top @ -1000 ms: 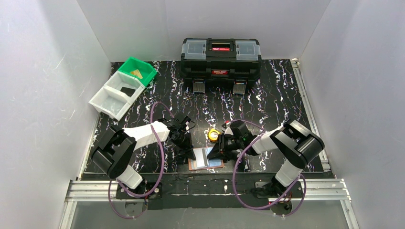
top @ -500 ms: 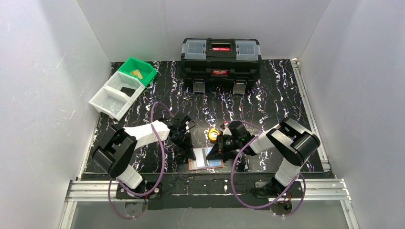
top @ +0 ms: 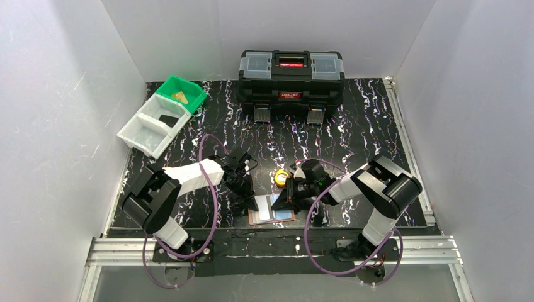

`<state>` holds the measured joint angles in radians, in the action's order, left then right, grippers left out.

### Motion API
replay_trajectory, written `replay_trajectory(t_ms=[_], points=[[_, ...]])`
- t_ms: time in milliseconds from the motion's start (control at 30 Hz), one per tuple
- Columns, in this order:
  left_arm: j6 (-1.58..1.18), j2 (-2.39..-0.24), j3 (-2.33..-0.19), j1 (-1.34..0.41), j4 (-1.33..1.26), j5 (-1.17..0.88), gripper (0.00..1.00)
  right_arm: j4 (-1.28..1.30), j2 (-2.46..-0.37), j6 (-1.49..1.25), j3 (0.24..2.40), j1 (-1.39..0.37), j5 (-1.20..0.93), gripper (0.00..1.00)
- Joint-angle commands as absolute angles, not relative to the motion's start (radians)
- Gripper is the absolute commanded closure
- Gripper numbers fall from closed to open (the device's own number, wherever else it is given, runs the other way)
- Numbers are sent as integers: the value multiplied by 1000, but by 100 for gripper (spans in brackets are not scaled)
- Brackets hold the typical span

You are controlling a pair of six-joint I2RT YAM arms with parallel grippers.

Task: Take the credit cards out of the card holder
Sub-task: Remove the credit card from the card holder.

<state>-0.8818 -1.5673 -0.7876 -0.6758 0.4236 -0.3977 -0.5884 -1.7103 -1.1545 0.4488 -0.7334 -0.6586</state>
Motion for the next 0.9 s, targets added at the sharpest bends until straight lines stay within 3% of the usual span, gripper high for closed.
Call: replay_trajectory(t_ms=[0, 300, 533, 867], points=[[-839, -1629, -742, -675, 505, -218, 100, -635, -1730, -1160, 462, -738, -673, 83], [-843, -1635, -742, -674, 505, -219, 100, -642, -1742, -1163, 468, -742, -676, 84], [-841, -1636, -739, -674, 515, -207, 100, -628, -1718, -1154, 443, -737, -656, 99], [-832, -1638, -728, -660, 536, -190, 100, -406, -1571, -1037, 429, -708, -561, 99]])
